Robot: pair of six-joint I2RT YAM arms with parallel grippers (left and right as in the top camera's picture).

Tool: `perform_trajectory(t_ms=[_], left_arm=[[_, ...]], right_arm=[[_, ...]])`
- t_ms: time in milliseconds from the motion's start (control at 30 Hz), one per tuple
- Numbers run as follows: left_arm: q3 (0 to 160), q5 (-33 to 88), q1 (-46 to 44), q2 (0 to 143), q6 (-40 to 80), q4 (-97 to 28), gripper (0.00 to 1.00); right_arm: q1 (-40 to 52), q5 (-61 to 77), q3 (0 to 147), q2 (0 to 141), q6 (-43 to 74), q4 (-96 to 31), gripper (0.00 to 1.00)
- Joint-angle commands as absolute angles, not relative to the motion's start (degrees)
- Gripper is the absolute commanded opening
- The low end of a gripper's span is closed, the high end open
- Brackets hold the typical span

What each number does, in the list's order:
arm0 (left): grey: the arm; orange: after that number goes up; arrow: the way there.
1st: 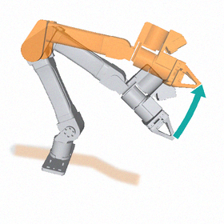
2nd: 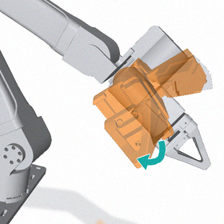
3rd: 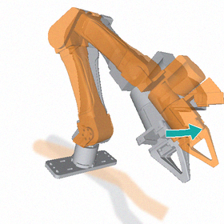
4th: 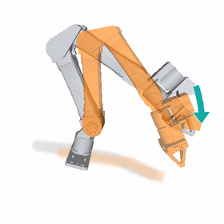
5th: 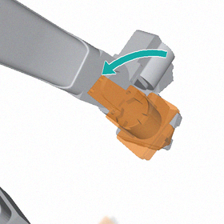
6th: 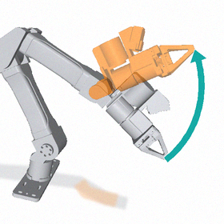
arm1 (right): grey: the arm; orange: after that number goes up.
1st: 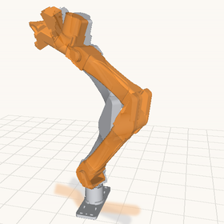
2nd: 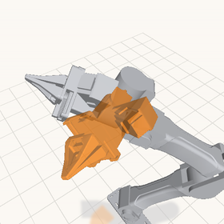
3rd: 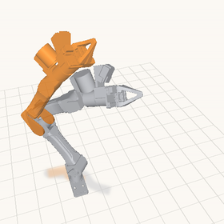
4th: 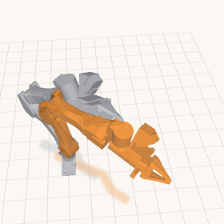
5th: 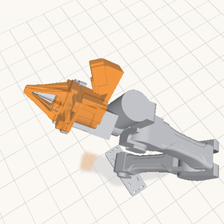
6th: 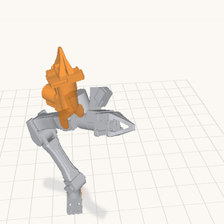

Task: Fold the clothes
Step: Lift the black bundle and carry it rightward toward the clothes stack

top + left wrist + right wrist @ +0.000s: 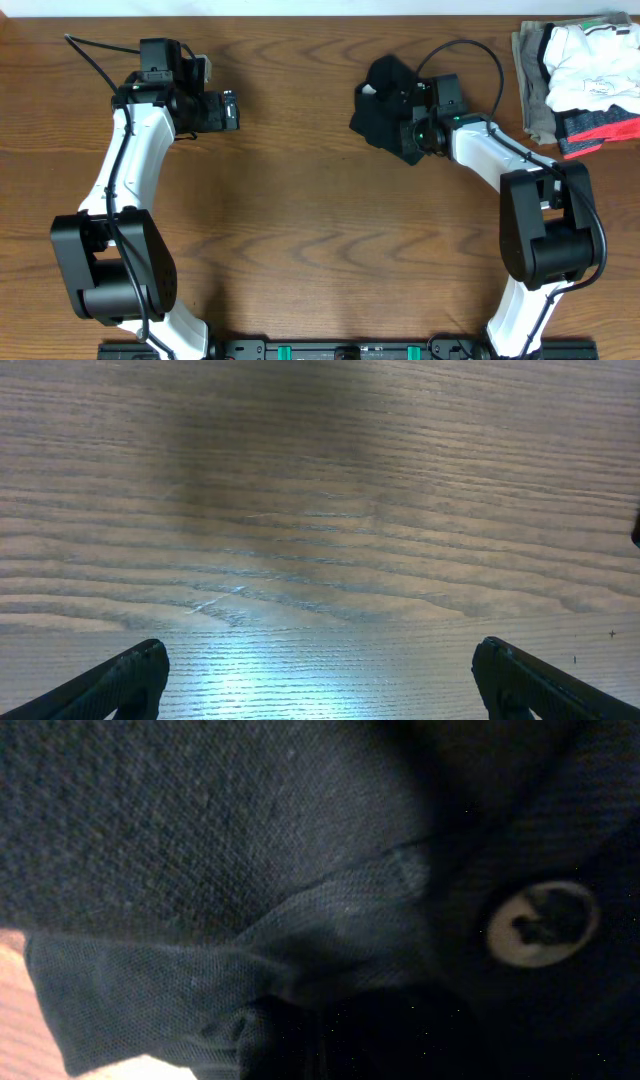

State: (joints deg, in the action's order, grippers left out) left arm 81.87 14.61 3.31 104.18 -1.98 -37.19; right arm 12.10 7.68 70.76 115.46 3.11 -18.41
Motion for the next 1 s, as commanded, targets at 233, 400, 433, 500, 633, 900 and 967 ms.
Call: perform_trajectory(t_ms=[233,400,433,500,633,900,967], left_arm=[[81.10,14.28,3.44,103.74,-2.98,-36.29,0.98],[81.10,14.28,3.44,103.74,-2.98,-36.10,0.98],[81.10,14.28,3.44,103.74,-2.98,-36.03,0.98],[81.10,14.28,3.44,103.74,-2.98,-35.75,0.98],[81.10,14.28,3.44,103.74,-2.98,-35.55,0.98],[81.10,14.28,3.44,103.74,-3.01,-35.42,0.98],[81.10,14.26,3.44,103.74,-3.01,-35.44,0.98]], right_arm=[[8.36,-26.06,68.40,119.17,-5.65,-21.54,0.01],[3.84,-23.11,68.40,119.17,-13.61,-6.35,0.01],[2.94,-20.86,68.40,119.17,-14.87,-2.44,0.01],[2.00,-18.61,68.40,119.17,-15.53,2.83,0.01],[2.28,-18.59,68.75,117.71,-15.46,9.04,0.09],[7.20,-11.62,70.41,102.69,-16.34,-3.66,0.38],[9.06,-11.29,71.05,98.74,-16.40,-8.40,0.78]])
